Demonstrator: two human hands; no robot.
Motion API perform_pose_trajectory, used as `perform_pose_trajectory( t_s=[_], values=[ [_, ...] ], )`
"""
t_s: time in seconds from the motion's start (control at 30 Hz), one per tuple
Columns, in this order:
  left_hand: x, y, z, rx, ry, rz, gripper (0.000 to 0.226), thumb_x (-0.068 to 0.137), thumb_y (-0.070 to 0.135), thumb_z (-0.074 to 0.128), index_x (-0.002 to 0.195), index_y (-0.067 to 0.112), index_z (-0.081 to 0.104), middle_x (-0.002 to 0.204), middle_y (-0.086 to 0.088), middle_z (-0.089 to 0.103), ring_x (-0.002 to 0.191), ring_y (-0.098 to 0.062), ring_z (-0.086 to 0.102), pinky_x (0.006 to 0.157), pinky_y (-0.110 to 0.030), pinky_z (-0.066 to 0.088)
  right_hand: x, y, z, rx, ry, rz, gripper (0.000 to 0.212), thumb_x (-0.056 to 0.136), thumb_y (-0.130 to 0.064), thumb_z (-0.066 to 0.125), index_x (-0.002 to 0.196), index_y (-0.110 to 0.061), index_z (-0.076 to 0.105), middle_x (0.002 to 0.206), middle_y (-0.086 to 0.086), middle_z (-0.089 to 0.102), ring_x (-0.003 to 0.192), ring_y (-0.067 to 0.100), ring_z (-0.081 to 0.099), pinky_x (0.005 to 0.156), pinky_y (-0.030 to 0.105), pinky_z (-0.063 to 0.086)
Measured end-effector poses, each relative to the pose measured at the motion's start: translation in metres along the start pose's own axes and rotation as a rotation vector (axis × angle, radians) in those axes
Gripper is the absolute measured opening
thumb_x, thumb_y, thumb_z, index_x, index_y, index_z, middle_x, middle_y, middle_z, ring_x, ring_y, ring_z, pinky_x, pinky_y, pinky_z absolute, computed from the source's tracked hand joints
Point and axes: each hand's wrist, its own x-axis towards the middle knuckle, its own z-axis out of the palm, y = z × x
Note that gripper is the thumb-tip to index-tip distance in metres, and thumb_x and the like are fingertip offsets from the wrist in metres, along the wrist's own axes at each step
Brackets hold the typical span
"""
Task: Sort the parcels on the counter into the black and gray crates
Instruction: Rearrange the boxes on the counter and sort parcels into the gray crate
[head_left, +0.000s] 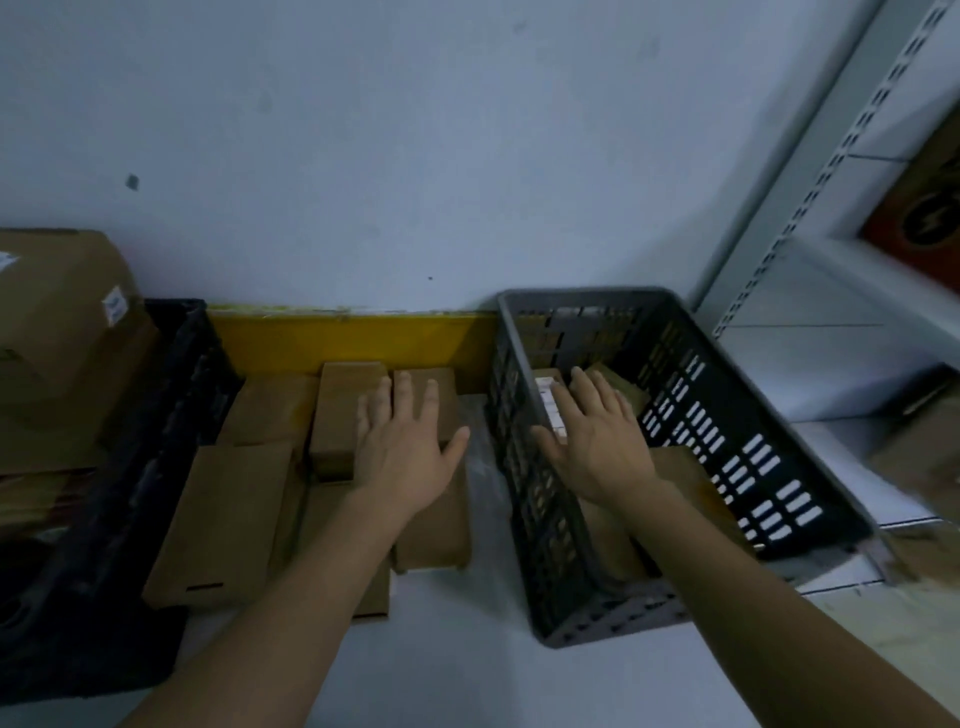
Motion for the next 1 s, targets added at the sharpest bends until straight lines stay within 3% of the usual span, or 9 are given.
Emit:
perform_pose_trajectory(
  t_s=[0.17,0.37,0.5,0.7,1.0],
  values=[
    [0.007,0.064,0.006,-0.001,-0.009,-0.01,0.089,0.101,0.08,0.013,0.172,0.026,0.008,0.18,-0.012,0.001,0.165,-0.034,-0.002,0.132,-0.058,0.006,-0.001,0.087,0.025,-0.013,-0.133,0.042,0.084,0.104,-0.075,0.03,0.172,-0.029,0.015,0.18,0.008,0.014,0.166,0.033,0.009,0.133,0.052,0.014],
    [0.015,0.13,0.015,-0.032,-0.013,-0.003,0.086,0.102,0.079,0.021,0.172,0.029,0.008,0.18,-0.008,0.001,0.165,-0.031,-0.002,0.133,-0.056,0.006,0.017,0.145,0.061,-0.091,-0.309,-0.114,0.098,0.094,-0.079,0.046,0.172,-0.028,0.015,0.18,0.011,0.012,0.165,0.038,0.008,0.133,0.055,0.013],
    [0.012,0.152,0.024,-0.066,-0.06,-0.033,0.087,0.103,0.078,0.02,0.172,0.028,0.007,0.18,-0.006,0.0,0.165,-0.029,-0.003,0.133,-0.053,0.007,0.034,0.149,0.075,-0.078,-0.417,-0.307,0.109,0.088,-0.078,0.057,0.172,-0.024,0.011,0.178,0.01,0.016,0.165,0.036,0.01,0.133,0.053,0.014],
    [0.014,0.156,0.037,-0.059,-0.11,-0.101,0.094,0.101,0.082,0.017,0.172,0.024,-0.002,0.18,-0.004,-0.009,0.165,-0.027,-0.008,0.131,-0.053,0.005,0.057,0.137,0.102,-0.124,-0.586,-0.45,0.125,0.086,-0.074,0.07,0.173,-0.02,-0.001,0.181,0.012,0.005,0.165,0.037,0.009,0.133,0.052,0.016],
    [0.021,0.155,0.044,-0.077,-0.098,-0.164,0.083,0.105,0.073,0.019,0.17,0.03,-0.008,0.179,-0.003,-0.015,0.164,-0.026,-0.014,0.13,-0.056,0.003,0.084,0.126,0.139,-0.173,-0.727,-0.497,0.125,0.081,-0.066,0.082,0.172,-0.02,0.011,0.175,0.013,0.025,0.159,0.038,0.027,0.131,0.052,0.025]
  ],
)
